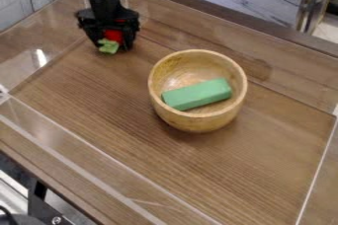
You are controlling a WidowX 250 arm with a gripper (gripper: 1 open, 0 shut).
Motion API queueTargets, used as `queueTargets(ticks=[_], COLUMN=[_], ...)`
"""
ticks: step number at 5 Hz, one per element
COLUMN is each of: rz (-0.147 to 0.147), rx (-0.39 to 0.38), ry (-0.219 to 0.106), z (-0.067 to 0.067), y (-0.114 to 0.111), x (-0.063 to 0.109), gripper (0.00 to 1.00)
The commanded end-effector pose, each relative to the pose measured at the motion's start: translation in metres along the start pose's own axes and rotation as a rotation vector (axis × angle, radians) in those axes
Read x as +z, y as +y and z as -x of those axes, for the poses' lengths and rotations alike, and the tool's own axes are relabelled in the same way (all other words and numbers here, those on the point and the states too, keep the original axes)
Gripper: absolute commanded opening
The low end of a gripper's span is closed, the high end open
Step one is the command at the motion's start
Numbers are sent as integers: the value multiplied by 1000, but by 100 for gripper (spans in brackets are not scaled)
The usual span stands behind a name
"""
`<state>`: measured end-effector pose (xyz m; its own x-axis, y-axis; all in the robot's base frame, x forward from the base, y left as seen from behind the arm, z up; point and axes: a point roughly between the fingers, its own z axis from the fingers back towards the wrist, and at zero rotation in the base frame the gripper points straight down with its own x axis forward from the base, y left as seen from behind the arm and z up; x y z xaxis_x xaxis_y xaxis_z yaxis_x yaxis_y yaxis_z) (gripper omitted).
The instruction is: Move the red fruit to the left
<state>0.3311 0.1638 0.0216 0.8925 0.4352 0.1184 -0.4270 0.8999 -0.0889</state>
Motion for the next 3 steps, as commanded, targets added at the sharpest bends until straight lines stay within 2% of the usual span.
queueTargets(ticks=[1, 2, 3], rz=[26, 50, 59], rx=[13, 21, 124], ry=[-20, -8, -20], z=[-3, -1, 7], y=[-3, -2, -7], x=[19, 26, 34], gripper=[100, 100, 100])
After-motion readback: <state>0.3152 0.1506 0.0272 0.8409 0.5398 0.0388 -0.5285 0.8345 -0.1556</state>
